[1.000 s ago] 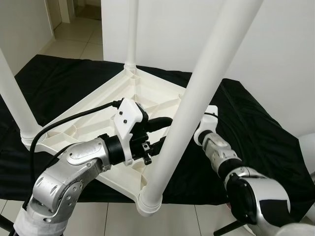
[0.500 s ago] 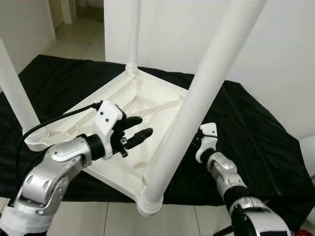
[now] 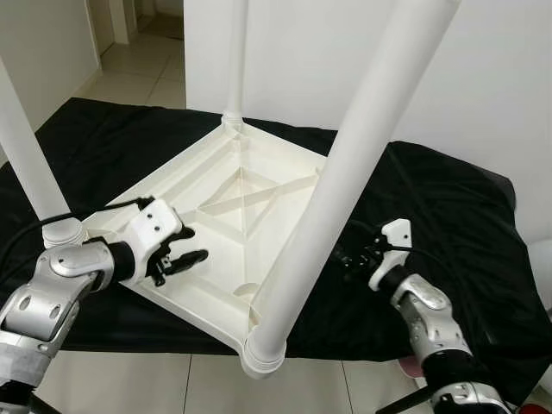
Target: Building children table
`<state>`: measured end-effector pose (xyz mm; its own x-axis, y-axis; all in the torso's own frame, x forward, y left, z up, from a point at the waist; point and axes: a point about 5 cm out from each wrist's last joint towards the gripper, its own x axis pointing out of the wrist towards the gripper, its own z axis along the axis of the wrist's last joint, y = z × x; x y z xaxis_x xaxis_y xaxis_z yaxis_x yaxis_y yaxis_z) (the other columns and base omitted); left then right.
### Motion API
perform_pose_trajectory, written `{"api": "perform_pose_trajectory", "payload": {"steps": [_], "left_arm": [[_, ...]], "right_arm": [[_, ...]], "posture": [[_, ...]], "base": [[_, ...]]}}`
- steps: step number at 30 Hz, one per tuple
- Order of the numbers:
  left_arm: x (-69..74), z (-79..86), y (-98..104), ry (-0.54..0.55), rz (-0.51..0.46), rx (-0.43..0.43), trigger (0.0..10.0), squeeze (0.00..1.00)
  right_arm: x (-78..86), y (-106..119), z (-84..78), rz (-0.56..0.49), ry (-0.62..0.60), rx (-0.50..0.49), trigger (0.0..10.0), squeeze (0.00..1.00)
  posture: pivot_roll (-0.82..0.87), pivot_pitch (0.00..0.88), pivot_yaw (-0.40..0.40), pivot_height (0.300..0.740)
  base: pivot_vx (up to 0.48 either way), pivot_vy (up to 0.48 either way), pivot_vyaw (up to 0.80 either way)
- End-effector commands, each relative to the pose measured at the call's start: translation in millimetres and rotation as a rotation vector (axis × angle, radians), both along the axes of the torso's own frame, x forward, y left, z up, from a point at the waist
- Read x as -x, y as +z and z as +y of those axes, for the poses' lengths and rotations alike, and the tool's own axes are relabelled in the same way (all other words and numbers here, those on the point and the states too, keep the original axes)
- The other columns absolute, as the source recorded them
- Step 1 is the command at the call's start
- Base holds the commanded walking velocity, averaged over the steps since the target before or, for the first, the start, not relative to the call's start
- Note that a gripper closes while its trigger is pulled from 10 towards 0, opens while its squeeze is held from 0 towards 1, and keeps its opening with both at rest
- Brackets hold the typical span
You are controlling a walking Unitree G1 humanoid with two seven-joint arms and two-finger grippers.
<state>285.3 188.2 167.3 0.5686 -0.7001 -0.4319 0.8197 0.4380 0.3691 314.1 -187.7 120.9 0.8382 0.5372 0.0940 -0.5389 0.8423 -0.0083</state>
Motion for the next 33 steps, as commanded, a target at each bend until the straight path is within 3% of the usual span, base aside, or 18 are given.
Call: {"api": "perform_pose_trajectory", "payload": {"steps": [1,6,20,27,33], "left_arm": [[4.4,-4.9,-7.5,-0.098,0.029,-0.05,10.0,0.0],[1.5,-4.9,-17.6,-0.142,0.064,-0.104,10.0,0.0],[-11.6,-16.2,-30.0,-0.2,0.036,-0.203,10.0,0.0],[-25.6,-35.5,-40.9,-0.218,0.016,-0.225,10.0,0.0],[-42.1,-50.1,-41.6,-0.155,-0.035,-0.2,10.0,0.0]], "right_arm": [[2.1,8.1,-12.7,-0.01,-0.033,-0.019,10.0,0.0],[7.1,17.6,-26.2,-0.023,-0.059,-0.007,10.0,0.0],[9.9,22.4,-29.9,-0.021,-0.068,0.0,10.0,0.0],[11.1,24.3,-28.5,-0.012,-0.076,0.004,10.0,0.0],[12.4,23.3,-28.1,-0.002,-0.08,-0.007,10.0,0.0]], "posture": [[0.04,0.0,-0.119,0.74],[0.03,0.0,-0.111,0.74],[0.01,0.0,-0.098,0.74],[0.0,0.0,-0.091,0.74],[0.0,0.0,-0.089,0.74]], "base": [[0.0,0.0,0.0],[0.0,0.0,0.0],[0.0,0.0,0.0],[0.0,0.0,0.0],[0.0,0.0,0.0]]}}
